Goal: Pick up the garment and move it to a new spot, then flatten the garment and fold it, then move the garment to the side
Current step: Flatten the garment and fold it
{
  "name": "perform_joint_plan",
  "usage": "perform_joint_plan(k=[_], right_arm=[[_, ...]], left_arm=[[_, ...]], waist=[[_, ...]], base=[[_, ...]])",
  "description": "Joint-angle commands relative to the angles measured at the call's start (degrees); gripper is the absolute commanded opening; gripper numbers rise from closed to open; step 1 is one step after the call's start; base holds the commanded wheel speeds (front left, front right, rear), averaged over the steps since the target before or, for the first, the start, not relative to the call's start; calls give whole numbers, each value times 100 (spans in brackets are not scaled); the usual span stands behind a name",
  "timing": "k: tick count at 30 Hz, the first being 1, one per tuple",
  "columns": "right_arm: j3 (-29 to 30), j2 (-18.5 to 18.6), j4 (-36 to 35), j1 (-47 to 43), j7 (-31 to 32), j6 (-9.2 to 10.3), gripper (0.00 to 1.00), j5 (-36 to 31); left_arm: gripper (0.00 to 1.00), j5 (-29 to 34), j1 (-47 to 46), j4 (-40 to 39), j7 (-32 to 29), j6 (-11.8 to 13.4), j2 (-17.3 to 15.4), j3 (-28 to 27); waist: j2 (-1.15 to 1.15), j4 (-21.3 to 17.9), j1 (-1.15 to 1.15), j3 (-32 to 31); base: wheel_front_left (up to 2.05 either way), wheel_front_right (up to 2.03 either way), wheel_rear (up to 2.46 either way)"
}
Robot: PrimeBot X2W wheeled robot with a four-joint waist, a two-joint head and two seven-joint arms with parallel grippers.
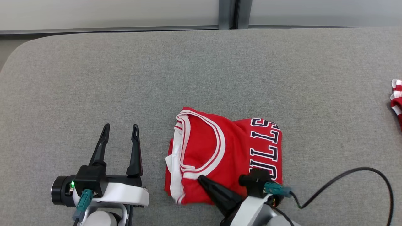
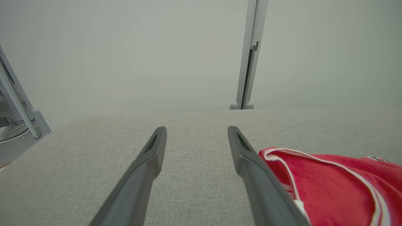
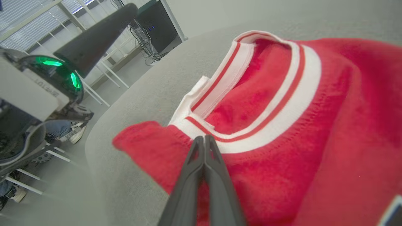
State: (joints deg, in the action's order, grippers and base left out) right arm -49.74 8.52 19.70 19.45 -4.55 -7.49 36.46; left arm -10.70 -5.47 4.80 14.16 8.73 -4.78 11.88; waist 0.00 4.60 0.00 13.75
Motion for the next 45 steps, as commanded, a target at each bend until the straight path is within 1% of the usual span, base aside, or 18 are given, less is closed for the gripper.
perform_joint_plan(k=[1,5,9,10,11,13,15,16,17,18,19,24,28,30,32,33,38,45], right_arm=[[-86,31,35,67,41,0,0,91],[-746,43,122,290,238,0,0,466],[-982,185,41,565,-90,0,0,598],[-958,226,-7,610,-226,0,0,613],[-798,360,-148,695,-543,0,0,556],[-546,504,-298,710,-750,0,0,492],[-156,639,-469,631,-885,0,0,439],[78,716,-526,567,-929,0,25,350],[326,784,-586,488,-961,0,48,295],[599,835,-677,405,-980,0,89,235],[871,890,-750,329,-1003,0,100,129],[2279,1055,-1090,-223,-1038,0,100,-375],[3148,1093,-1337,-727,-897,0,100,-728],[3477,1086,-1481,-965,-775,0,100,-871],[3734,1057,-1615,-1214,-635,0,100,-991],[3734,1057,-1615,-1214,-635,0,100,-991],[4141,966,-1849,-1748,-323,0,100,-1187],[4415,807,-2132,-2329,3,0,100,-1357]], left_arm=[[100,-38,-107,9,18,32,-15,-11],[100,-53,-135,40,47,38,-8,-17],[100,-76,-169,69,63,52,-3,-41],[100,-81,-161,73,70,54,-3,-47],[100,-94,-122,89,80,63,-17,-74],[100,-105,-69,105,87,79,-34,-98],[100,-111,-26,118,93,85,-56,-119],[100,-111,-7,118,94,92,-71,-132],[100,-113,11,118,90,84,-82,-134],[100,-115,19,114,92,79,-97,-137],[100,-112,23,109,94,76,-110,-143],[100,-121,100,97,88,53,-185,-148],[100,-142,165,89,55,46,-255,-159],[100,-156,209,69,29,29,-298,-165],[100,-171,291,60,7,12,-330,-159],[100,-171,291,60,7,12,-330,-159],[100,-202,459,6,-75,6,-422,-138],[100,-247,772,-78,-173,-5,-503,-93]], waist=[[0,6,0,13],[0,20,0,69],[0,9,0,93],[0,-5,0,89],[0,-43,0,63],[0,-92,0,21],[0,-144,0,-42],[0,-173,0,-71],[0,-199,0,-101],[0,-224,0,-133],[0,-248,0,-164],[0,-349,0,-358],[0,-395,0,-538],[0,-418,0,-615],[0,-442,0,-695],[0,-442,0,-695],[0,-521,0,-903],[0,-596,0,-1203]], base=[[0,0,0],[0,0,0],[0,0,0],[0,0,0],[0,0,0],[0,0,0],[0,0,0],[0,0,0],[0,0,0],[0,0,0],[0,0,0],[0,0,0],[0,0,0],[0,0,0],[0,0,0],[0,0,0],[0,0,0],[0,0,0]])
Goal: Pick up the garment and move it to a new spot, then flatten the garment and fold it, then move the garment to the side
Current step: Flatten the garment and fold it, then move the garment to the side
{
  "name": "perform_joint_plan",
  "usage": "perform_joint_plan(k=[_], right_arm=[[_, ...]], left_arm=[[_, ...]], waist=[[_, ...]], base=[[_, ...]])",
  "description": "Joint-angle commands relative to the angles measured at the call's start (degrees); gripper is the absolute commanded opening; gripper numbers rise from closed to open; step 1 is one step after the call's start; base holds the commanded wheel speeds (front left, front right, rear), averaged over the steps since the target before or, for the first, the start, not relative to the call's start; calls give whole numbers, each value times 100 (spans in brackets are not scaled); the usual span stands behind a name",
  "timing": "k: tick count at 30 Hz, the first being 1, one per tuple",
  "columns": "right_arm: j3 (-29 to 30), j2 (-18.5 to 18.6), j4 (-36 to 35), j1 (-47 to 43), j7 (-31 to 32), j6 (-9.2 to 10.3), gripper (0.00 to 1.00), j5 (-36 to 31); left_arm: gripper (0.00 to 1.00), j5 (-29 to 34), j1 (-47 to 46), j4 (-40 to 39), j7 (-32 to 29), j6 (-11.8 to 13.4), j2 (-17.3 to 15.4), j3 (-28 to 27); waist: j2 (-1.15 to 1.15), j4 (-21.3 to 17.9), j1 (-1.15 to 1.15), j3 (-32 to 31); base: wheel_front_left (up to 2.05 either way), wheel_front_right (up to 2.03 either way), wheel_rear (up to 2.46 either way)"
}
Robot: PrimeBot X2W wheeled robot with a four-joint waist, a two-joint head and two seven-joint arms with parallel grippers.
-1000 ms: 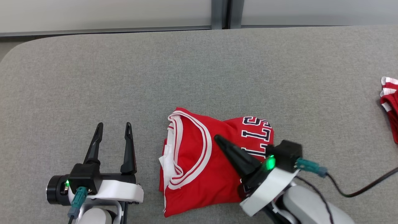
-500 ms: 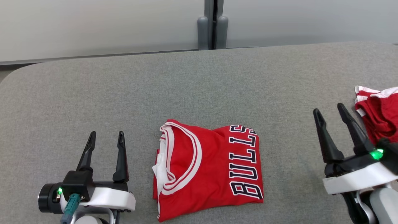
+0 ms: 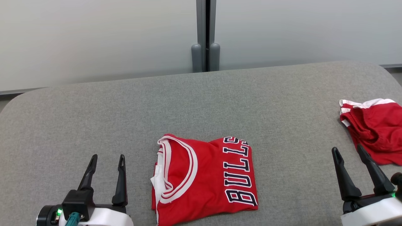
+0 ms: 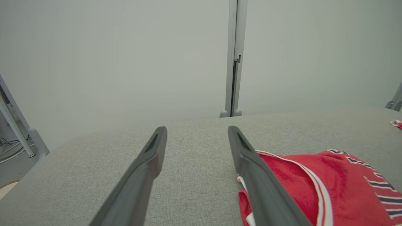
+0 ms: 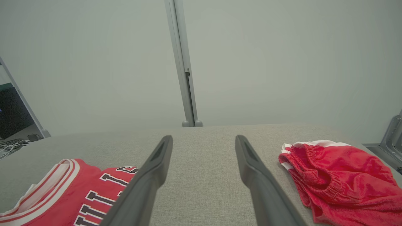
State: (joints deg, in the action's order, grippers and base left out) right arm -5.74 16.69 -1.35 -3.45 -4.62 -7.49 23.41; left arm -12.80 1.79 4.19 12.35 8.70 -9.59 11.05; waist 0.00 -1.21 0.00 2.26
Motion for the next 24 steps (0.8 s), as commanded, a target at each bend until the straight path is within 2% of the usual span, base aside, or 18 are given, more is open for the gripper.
perform_joint_plan(k=[1,10,24], right_arm=[[40,-30,-62,-106,46,0,100,-59],[182,-150,-254,-533,275,0,100,-149],[291,-212,-477,-678,514,0,100,-318]], left_arm=[[100,-41,96,-24,-12,-2,-37,-6],[100,-129,473,-149,-120,62,-140,-48],[100,-224,603,-108,-175,145,-183,-63]], waist=[[0,-18,0,-107],[0,-3,0,-414],[0,7,0,-457]], base=[[0,0,0],[0,0,0],[0,0,0]])
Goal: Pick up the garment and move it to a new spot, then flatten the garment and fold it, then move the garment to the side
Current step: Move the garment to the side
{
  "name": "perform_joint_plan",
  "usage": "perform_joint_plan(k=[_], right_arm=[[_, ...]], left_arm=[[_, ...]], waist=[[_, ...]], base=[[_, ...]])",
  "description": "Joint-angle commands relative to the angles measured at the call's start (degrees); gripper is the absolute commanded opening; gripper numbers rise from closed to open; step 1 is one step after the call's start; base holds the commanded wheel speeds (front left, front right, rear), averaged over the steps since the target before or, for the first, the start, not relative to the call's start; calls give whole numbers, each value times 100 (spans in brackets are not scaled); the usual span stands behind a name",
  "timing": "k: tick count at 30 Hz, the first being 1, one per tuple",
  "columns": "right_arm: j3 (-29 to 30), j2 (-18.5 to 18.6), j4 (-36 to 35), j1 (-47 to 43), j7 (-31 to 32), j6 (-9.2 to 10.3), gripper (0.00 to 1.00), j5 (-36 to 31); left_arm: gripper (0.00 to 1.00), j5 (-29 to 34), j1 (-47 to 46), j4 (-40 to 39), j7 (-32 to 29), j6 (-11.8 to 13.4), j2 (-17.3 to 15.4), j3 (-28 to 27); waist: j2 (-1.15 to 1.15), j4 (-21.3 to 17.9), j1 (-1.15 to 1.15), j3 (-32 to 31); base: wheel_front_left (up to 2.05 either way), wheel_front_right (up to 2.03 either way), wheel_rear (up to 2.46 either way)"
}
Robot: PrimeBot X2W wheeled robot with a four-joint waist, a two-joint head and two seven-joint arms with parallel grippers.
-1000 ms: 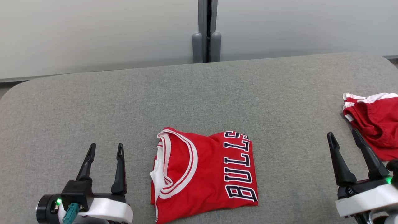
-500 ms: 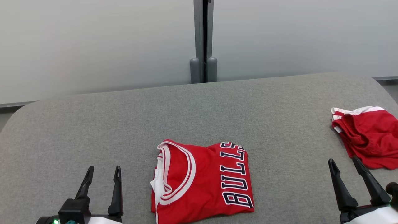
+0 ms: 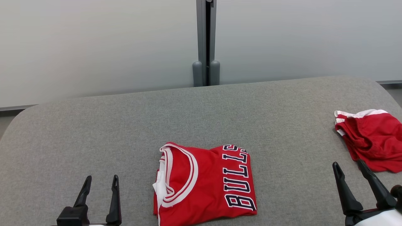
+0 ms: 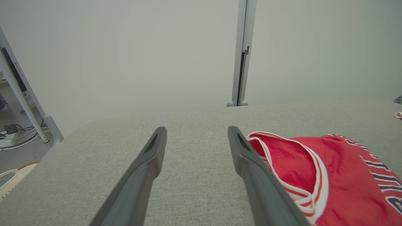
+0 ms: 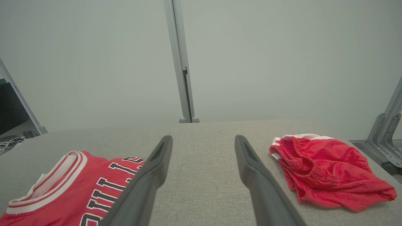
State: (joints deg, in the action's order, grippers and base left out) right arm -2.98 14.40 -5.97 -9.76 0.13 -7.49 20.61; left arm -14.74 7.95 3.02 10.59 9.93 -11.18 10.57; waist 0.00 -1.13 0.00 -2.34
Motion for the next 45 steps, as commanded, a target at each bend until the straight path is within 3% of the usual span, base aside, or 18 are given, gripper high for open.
perform_joint_plan(k=[1,15,24,31,38,39,41,45], right_arm=[[14,21,-18,-42,32,0,100,-39],[4,91,-45,4,91,0,100,-81],[-197,21,155,254,183,0,100,72],[-686,2,940,735,307,0,100,370],[-1388,-4,2071,1305,406,0,100,812],[-1458,9,2162,1357,392,1,43,848],[-1571,36,2281,1429,353,1,0,938],[-1774,190,2280,1584,210,6,0,1038]], left_arm=[[100,-34,-20,11,8,26,-25,-15],[100,-35,-195,16,32,71,-40,45],[100,55,-786,-10,155,9,123,223],[100,104,-1407,99,363,-55,388,362],[100,127,-1823,161,457,-82,585,368],[100,147,-1858,135,457,-79,601,353],[100,193,-1877,88,458,-80,617,318],[100,307,-1916,-2,461,-112,650,273]], waist=[[0,-4,0,4],[0,126,0,76],[0,743,0,625],[0,1240,0,1245],[0,1483,0,1731],[0,1482,0,1769],[0,1451,0,1823],[0,1287,0,1918]], base=[[0,0,0],[0,0,0],[0,0,0],[0,0,0],[0,0,0],[0,0,0],[0,0,0],[0,0,0]])
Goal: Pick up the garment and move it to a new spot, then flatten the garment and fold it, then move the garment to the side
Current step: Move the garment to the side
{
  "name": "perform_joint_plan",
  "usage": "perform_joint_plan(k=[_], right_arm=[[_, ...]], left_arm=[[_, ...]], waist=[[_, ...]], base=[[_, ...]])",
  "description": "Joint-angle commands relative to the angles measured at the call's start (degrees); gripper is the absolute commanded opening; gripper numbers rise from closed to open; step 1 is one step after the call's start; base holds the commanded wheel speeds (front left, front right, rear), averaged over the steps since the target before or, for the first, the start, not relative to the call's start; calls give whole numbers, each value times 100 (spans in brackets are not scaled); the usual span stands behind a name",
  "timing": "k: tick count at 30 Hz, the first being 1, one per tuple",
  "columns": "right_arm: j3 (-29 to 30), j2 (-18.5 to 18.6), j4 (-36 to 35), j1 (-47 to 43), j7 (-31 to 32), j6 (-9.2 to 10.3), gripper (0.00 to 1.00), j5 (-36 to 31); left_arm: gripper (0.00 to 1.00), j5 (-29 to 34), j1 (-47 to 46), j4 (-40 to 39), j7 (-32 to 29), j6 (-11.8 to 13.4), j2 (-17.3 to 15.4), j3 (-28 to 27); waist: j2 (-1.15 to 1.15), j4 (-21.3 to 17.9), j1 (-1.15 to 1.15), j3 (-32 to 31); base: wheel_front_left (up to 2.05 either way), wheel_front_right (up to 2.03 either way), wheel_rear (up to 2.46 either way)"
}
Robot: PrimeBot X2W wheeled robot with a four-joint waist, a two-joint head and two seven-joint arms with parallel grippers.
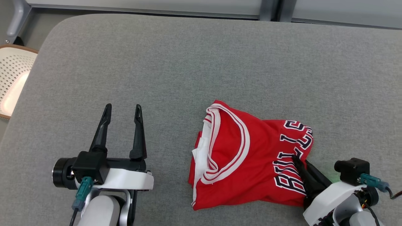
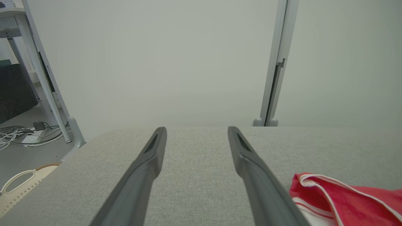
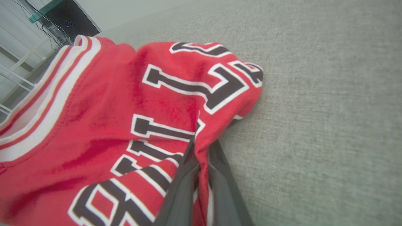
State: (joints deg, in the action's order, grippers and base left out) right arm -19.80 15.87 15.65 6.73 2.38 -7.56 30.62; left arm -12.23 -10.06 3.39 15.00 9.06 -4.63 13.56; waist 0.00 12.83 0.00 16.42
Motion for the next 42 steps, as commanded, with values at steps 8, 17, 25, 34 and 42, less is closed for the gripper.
perform_joint_plan(k=[8,17,25,34,42], right_arm=[[-217,459,-187,214,-362,15,0,-85],[-339,1019,-274,593,-640,13,0,15],[-513,1641,191,1607,-994,13,0,273],[-165,2581,1213,2917,-1543,13,0,686],[359,3139,2219,3466,-1720,13,0,1252]], left_arm=[[100,257,-194,-148,14,-83,-46,-82],[100,452,-428,-166,14,-171,-203,-84],[100,602,-838,-268,-170,-237,-340,48],[100,843,-1369,-456,-473,-306,-426,275],[100,981,-1787,-569,-571,-353,-514,360]], waist=[[0,-744,0,136],[0,-1959,0,295],[0,-2608,0,756],[0,-2677,0,1578],[0,-2514,0,2181]], base=[[0,0,0],[0,0,0],[0,0,0],[0,0,0],[0,0,0]])
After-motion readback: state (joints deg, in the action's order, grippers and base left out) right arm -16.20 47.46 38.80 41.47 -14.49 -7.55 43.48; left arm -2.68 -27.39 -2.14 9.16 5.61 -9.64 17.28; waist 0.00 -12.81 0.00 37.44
